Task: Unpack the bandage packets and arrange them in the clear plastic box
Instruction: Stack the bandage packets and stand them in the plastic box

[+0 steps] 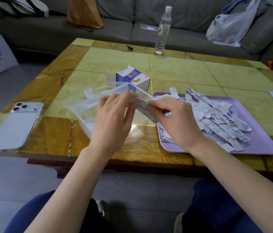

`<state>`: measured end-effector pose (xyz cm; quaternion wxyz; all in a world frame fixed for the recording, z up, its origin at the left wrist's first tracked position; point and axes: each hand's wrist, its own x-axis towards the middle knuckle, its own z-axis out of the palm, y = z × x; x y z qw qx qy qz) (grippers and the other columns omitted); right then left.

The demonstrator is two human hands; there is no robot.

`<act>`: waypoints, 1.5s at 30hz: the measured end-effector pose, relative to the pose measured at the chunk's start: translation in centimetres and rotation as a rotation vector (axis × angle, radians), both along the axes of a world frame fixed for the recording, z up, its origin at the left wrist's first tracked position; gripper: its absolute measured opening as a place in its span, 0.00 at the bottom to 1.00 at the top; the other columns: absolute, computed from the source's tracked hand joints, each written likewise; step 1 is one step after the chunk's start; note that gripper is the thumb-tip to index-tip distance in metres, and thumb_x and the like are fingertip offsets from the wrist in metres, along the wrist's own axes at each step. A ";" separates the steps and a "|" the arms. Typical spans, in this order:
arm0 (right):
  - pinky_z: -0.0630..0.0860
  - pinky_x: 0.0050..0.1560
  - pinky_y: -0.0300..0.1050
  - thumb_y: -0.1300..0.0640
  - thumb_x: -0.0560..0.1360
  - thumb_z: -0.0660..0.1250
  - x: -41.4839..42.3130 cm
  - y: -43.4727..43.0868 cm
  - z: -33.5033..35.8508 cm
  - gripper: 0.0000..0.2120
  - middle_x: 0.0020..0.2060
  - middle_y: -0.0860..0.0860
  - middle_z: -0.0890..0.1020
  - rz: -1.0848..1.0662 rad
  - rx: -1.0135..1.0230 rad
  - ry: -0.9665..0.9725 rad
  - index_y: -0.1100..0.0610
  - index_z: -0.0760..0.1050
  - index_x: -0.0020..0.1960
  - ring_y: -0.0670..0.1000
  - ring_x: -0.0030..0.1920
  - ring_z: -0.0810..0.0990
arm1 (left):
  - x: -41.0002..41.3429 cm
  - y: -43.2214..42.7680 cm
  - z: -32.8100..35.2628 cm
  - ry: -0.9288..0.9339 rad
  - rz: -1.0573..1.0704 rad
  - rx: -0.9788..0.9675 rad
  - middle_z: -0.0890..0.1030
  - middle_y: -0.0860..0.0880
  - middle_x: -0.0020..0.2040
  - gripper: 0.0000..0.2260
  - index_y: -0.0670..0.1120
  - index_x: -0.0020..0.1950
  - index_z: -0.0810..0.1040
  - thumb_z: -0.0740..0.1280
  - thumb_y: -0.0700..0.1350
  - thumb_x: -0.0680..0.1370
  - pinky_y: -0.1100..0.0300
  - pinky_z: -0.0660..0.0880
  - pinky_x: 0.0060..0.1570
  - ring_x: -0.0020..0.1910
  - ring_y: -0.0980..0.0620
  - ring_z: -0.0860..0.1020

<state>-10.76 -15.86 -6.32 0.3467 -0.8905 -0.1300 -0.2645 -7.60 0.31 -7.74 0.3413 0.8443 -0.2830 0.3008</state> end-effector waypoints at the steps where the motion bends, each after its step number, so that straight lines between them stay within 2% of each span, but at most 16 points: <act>1: 0.74 0.38 0.43 0.56 0.75 0.67 0.7 0.5 0.5 0.09 0.35 0.53 0.82 0.004 0.016 0.018 0.59 0.83 0.49 0.50 0.36 0.77 | 0.1 0.7 0.1 0.044 0.031 -0.018 0.78 0.51 0.46 0.08 0.45 0.56 0.73 0.61 0.41 0.78 0.59 0.61 0.49 0.45 0.50 0.75; 4: 0.71 0.37 0.45 0.59 0.75 0.67 3.3 1.7 1.5 0.09 0.34 0.61 0.81 -0.014 0.016 0.059 0.66 0.81 0.43 0.56 0.34 0.77 | 0.4 2.9 0.0 0.176 0.196 -0.012 0.76 0.49 0.52 0.11 0.46 0.61 0.70 0.61 0.42 0.79 0.60 0.58 0.53 0.52 0.49 0.73; 6: 0.73 0.41 0.49 0.60 0.75 0.68 5.1 2.6 1.9 0.10 0.37 0.65 0.82 -0.021 0.038 0.105 0.68 0.80 0.43 0.61 0.39 0.79 | 0.6 4.5 -0.4 0.228 0.372 0.063 0.75 0.47 0.55 0.10 0.46 0.60 0.72 0.61 0.43 0.79 0.54 0.59 0.57 0.55 0.46 0.71; 8: 0.76 0.48 0.51 0.60 0.74 0.68 6.8 3.4 1.9 0.11 0.41 0.66 0.82 -0.044 0.032 0.176 0.69 0.80 0.45 0.62 0.44 0.80 | 0.8 5.6 -0.6 0.293 0.489 0.142 0.74 0.46 0.57 0.11 0.46 0.59 0.73 0.60 0.45 0.78 0.51 0.60 0.59 0.57 0.44 0.68; 9: 0.76 0.49 0.49 0.60 0.74 0.68 7.7 3.8 1.8 0.11 0.42 0.66 0.82 -0.053 -0.015 0.227 0.70 0.79 0.45 0.60 0.44 0.81 | 0.8 6.2 -0.8 0.339 0.520 0.176 0.73 0.46 0.59 0.12 0.46 0.60 0.73 0.59 0.46 0.78 0.50 0.59 0.60 0.58 0.44 0.68; 11: 0.71 0.42 0.42 0.59 0.74 0.67 9.1 4.7 1.4 0.12 0.39 0.64 0.82 -0.051 -0.163 0.374 0.70 0.79 0.44 0.52 0.36 0.78 | 0.7 7.1 -1.1 0.435 0.554 0.227 0.71 0.46 0.62 0.15 0.47 0.63 0.72 0.58 0.48 0.78 0.50 0.58 0.62 0.61 0.44 0.66; 12: 0.69 0.40 0.42 0.60 0.74 0.67 9.7 5.1 1.3 0.11 0.37 0.63 0.81 -0.040 -0.233 0.460 0.70 0.79 0.42 0.50 0.34 0.73 | 0.7 7.5 -1.3 0.467 0.558 0.243 0.70 0.46 0.63 0.16 0.47 0.64 0.71 0.58 0.49 0.79 0.50 0.57 0.63 0.62 0.44 0.65; 13: 0.71 0.40 0.42 0.60 0.73 0.66 10.1 5.5 1.1 0.11 0.35 0.61 0.81 -0.027 -0.295 0.548 0.69 0.80 0.42 0.50 0.34 0.73 | 0.5 7.8 -1.6 0.482 0.553 0.254 0.69 0.47 0.64 0.17 0.46 0.65 0.70 0.57 0.50 0.79 0.50 0.57 0.63 0.62 0.44 0.65; 16: 0.79 0.44 0.42 0.61 0.72 0.66 11.0 6.5 0.3 0.09 0.39 0.57 0.84 -0.005 -0.421 0.787 0.65 0.82 0.46 0.52 0.39 0.82 | 0.2 8.2 -2.1 0.470 0.511 0.279 0.69 0.47 0.65 0.19 0.46 0.67 0.69 0.54 0.52 0.79 0.51 0.58 0.62 0.64 0.45 0.65; 20: 0.79 0.53 0.51 0.61 0.72 0.68 11.9 7.5 -1.1 0.11 0.47 0.59 0.84 -0.007 -0.546 0.920 0.65 0.80 0.52 0.56 0.48 0.83 | 0.0 8.2 -2.4 0.500 0.456 0.261 0.64 0.48 0.71 0.21 0.46 0.72 0.63 0.53 0.53 0.80 0.51 0.57 0.65 0.69 0.46 0.62; 23: 0.78 0.56 0.53 0.57 0.73 0.70 12.3 8.3 -1.8 0.15 0.50 0.59 0.82 -0.003 -0.600 0.948 0.65 0.77 0.55 0.57 0.52 0.81 | 0.0 8.1 -2.5 0.500 0.444 0.256 0.63 0.48 0.72 0.23 0.46 0.73 0.60 0.50 0.55 0.80 0.52 0.58 0.65 0.69 0.47 0.62; 27: 0.78 0.55 0.54 0.56 0.71 0.72 12.7 9.0 -2.2 0.15 0.47 0.59 0.83 0.010 -0.588 0.993 0.65 0.79 0.52 0.58 0.49 0.82 | 0.1 7.9 -2.4 0.497 0.458 0.270 0.64 0.47 0.71 0.30 0.44 0.74 0.59 0.45 0.56 0.75 0.52 0.60 0.64 0.68 0.46 0.63; 34: 0.81 0.50 0.51 0.58 0.73 0.70 12.3 9.4 -1.4 0.10 0.43 0.57 0.84 -0.046 -0.646 1.025 0.65 0.80 0.50 0.54 0.42 0.85 | 0.0 7.8 -2.3 0.531 0.448 0.265 0.61 0.47 0.72 0.24 0.43 0.75 0.57 0.51 0.52 0.81 0.53 0.58 0.65 0.69 0.47 0.61; 39: 0.81 0.50 0.51 0.61 0.76 0.65 12.1 9.9 -1.5 0.09 0.43 0.59 0.84 0.028 -0.530 1.088 0.66 0.78 0.51 0.55 0.43 0.85 | -0.1 7.8 -2.2 0.527 0.448 0.269 0.61 0.47 0.72 0.24 0.43 0.75 0.57 0.50 0.52 0.81 0.52 0.59 0.65 0.69 0.46 0.61; 45: 0.80 0.51 0.52 0.60 0.78 0.61 12.1 9.6 -1.6 0.11 0.41 0.53 0.83 0.055 -0.534 1.032 0.65 0.77 0.53 0.55 0.44 0.84 | 0.0 7.8 -2.1 0.531 0.447 0.250 0.60 0.47 0.73 0.24 0.44 0.75 0.56 0.51 0.51 0.81 0.53 0.58 0.66 0.69 0.47 0.61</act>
